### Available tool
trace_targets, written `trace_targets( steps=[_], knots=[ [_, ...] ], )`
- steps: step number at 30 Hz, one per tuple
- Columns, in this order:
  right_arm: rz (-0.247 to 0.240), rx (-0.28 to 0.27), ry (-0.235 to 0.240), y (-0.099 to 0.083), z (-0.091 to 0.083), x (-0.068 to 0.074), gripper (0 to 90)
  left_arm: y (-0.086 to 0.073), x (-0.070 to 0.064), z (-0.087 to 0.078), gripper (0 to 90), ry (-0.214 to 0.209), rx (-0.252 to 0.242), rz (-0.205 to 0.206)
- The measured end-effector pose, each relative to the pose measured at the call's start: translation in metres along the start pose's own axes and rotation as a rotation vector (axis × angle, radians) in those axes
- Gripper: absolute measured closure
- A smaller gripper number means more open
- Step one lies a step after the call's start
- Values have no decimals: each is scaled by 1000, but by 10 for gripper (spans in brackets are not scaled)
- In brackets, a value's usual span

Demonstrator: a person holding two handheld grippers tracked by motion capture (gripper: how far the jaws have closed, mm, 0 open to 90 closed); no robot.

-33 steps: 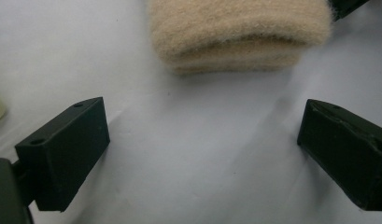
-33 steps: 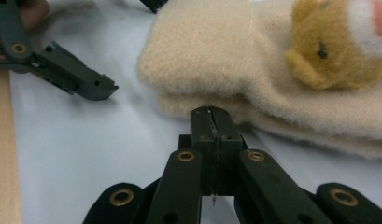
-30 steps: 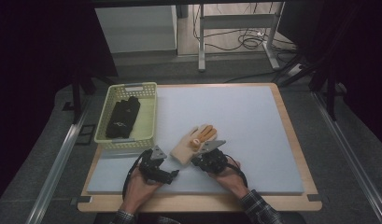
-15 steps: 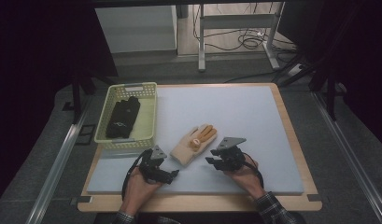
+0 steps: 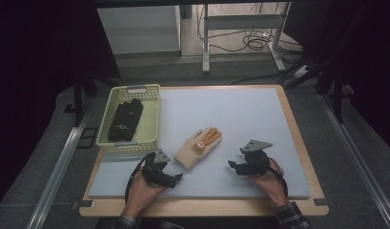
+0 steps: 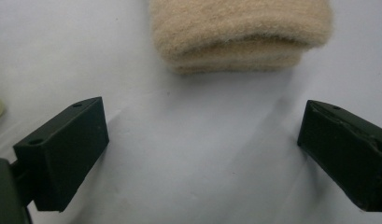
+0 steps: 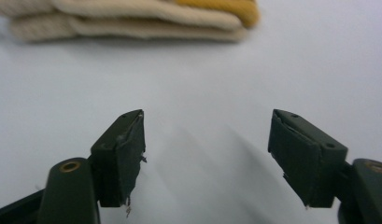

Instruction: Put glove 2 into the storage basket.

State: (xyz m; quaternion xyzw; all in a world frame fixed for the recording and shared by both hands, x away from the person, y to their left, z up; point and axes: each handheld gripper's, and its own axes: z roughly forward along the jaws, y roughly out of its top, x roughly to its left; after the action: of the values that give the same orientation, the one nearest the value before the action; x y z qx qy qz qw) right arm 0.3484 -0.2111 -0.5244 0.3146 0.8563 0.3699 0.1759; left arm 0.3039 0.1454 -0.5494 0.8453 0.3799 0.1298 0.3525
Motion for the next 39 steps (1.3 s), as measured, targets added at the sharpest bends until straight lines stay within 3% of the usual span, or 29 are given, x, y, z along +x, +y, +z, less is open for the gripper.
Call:
trace_targets(
  steps=[5,9,20,31,39],
  knots=[
    [31,5,-40,-13,-4,-9,216,6,1,-2,0,-25,20,-40],
    [63,36,-32,-13,-1,-13,181,12,3,-4,0,-45,12,-67],
    [62,32,-33,-14,-1,-14,181,49,1,-1,0,-65,19,-56],
    [62,30,-34,-14,-1,-13,181,94,-1,26,0,-71,61,-26],
    [62,31,-34,-14,-1,-13,181,113,-1,55,0,-72,120,-3]
  ],
)
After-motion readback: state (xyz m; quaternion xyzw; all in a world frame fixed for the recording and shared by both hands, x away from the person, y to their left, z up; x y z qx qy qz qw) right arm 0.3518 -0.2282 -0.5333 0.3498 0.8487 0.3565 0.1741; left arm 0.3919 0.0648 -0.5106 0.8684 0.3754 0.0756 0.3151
